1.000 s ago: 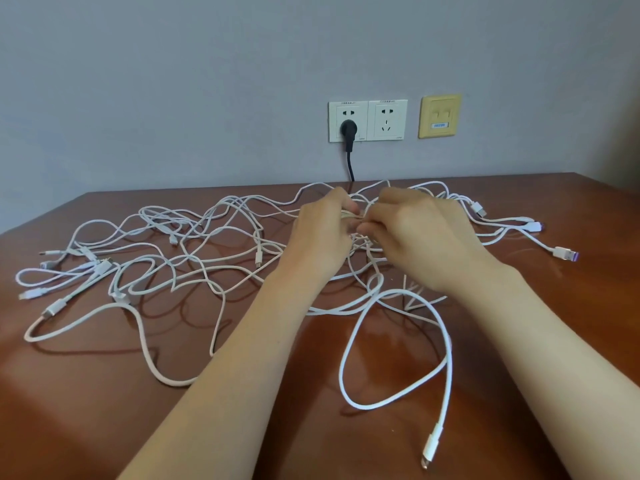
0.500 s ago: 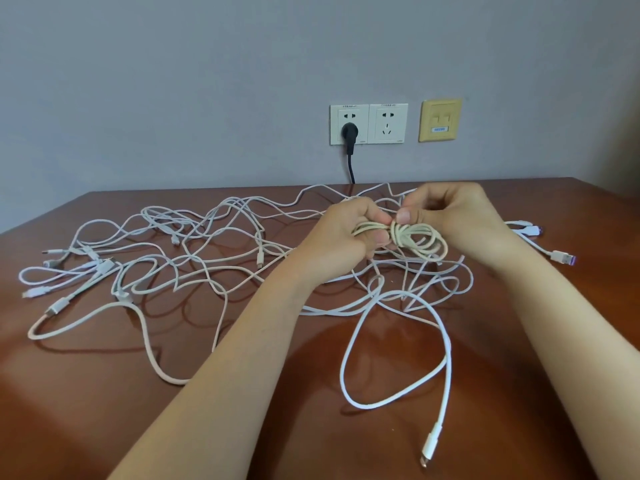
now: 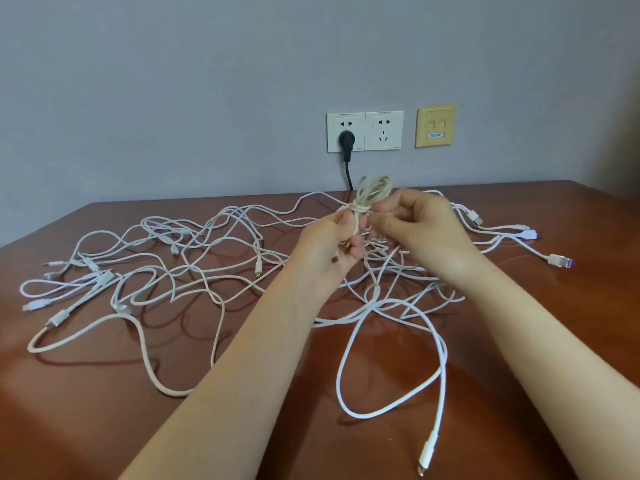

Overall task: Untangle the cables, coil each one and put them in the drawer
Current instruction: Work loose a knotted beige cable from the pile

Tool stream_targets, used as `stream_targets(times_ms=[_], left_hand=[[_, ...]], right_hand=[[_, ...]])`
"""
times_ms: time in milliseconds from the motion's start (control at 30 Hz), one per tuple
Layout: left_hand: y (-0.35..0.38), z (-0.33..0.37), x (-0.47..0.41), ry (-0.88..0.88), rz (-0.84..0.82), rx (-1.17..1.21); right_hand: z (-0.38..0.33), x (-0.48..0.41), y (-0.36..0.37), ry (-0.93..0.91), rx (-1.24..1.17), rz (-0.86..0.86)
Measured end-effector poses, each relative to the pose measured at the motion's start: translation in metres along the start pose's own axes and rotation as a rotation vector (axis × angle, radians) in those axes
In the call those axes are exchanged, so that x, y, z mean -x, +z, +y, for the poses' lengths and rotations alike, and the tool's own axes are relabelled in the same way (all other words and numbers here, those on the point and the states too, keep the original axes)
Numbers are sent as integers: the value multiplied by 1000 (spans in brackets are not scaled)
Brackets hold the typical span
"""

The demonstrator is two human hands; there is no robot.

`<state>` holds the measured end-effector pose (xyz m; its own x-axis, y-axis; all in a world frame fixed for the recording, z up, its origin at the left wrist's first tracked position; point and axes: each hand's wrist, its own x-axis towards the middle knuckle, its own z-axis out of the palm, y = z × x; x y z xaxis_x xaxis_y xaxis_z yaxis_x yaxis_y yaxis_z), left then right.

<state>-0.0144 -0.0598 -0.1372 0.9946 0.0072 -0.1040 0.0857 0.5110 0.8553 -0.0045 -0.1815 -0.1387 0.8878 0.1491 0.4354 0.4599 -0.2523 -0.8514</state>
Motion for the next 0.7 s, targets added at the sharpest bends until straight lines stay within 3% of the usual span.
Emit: stream_targets(times_ms=[100,200,333,467,700], left_hand=[[2,-4,1,-118,41,54],[6,-6,4,-93,39,-143],[10,-11,5,62,81,-582],[8,-10,8,275,33,-913],[11,-3,9,217,-21,-928]], right_hand=[[-1,4,6,-128,297,122],[1,6,6,-194,373,175],[1,8,6,-368,541,88],[-2,10,8,-425,680,-11],[-1,8,4,-461,661,-42]])
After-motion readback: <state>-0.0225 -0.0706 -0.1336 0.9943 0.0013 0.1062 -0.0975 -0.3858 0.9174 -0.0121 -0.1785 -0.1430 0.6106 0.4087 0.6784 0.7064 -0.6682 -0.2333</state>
